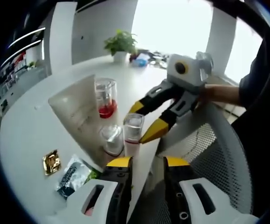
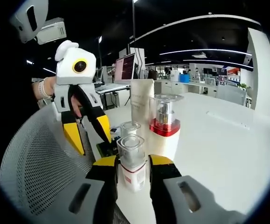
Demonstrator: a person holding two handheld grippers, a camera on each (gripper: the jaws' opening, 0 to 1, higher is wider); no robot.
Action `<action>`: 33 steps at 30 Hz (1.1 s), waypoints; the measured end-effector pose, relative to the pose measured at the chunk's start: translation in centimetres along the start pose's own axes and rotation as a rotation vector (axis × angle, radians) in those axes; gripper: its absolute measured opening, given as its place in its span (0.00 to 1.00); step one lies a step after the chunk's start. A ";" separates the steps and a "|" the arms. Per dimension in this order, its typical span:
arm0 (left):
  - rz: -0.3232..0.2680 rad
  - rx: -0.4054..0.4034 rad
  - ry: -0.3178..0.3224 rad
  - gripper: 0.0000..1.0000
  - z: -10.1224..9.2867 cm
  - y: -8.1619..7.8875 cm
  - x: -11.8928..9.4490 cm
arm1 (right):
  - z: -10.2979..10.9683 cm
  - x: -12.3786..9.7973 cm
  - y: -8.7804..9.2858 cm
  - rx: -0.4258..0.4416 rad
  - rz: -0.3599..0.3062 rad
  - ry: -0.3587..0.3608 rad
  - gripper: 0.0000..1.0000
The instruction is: Arrange the skincare products in the storage area until every visible bottle or jar stands upright without overlapping.
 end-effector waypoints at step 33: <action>0.077 -0.014 0.107 0.27 -1.7 0.6 4.1 | 0.8 0.3 3.4 0.138 0.128 -0.034 0.14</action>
Point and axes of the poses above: the point that each gripper's makers call its tool centre point, and the gripper's own axes: x roughly forward along the fingers, z roughly to its left, y roughly out of its underside, the point moved 1 cm from there along -x, roughly backward along the fingers, and after that the axes turned 11 degrees about -x, right-handed, at the moved point
